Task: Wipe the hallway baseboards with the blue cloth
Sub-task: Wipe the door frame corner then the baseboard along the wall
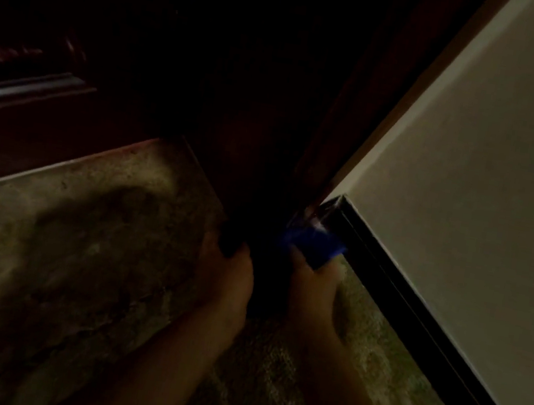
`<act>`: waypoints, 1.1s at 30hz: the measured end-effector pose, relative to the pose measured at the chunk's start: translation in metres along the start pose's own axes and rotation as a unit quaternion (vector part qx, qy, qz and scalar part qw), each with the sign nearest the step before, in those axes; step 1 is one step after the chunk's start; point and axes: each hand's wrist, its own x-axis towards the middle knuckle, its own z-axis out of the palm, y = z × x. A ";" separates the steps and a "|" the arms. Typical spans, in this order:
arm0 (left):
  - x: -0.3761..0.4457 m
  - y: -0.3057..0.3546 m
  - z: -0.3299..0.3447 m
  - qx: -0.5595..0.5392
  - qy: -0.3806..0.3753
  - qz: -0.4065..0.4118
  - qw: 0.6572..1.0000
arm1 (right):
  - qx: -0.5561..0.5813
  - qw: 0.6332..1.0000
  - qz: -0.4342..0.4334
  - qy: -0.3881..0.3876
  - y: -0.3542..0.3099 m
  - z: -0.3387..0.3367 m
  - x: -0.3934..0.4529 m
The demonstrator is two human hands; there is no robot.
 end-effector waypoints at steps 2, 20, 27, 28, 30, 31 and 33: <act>0.014 -0.022 0.000 -0.019 -0.019 -0.045 0.999 | -0.018 0.999 0.040 -0.007 0.014 0.002 0.007; -0.017 -0.009 -0.023 0.024 -0.071 0.097 0.992 | -0.103 0.989 -0.039 0.095 0.015 0.013 -0.020; -0.012 -0.009 -0.030 0.031 -0.054 0.086 0.994 | -0.128 0.988 -0.043 0.077 0.019 0.025 -0.029; -0.012 -0.012 -0.031 0.027 -0.054 0.078 0.995 | -0.133 0.988 -0.023 0.074 0.020 0.028 -0.031; -0.015 -0.012 -0.035 0.011 -0.073 0.095 0.993 | -0.123 0.987 -0.044 0.091 0.022 0.030 -0.034; -0.017 -0.009 -0.036 -0.002 -0.081 0.105 0.991 | -0.108 0.986 -0.078 0.103 0.017 0.030 -0.036; -0.021 -0.003 -0.040 -0.037 -0.103 0.125 0.986 | -0.085 0.978 -0.150 0.119 0.006 0.029 -0.042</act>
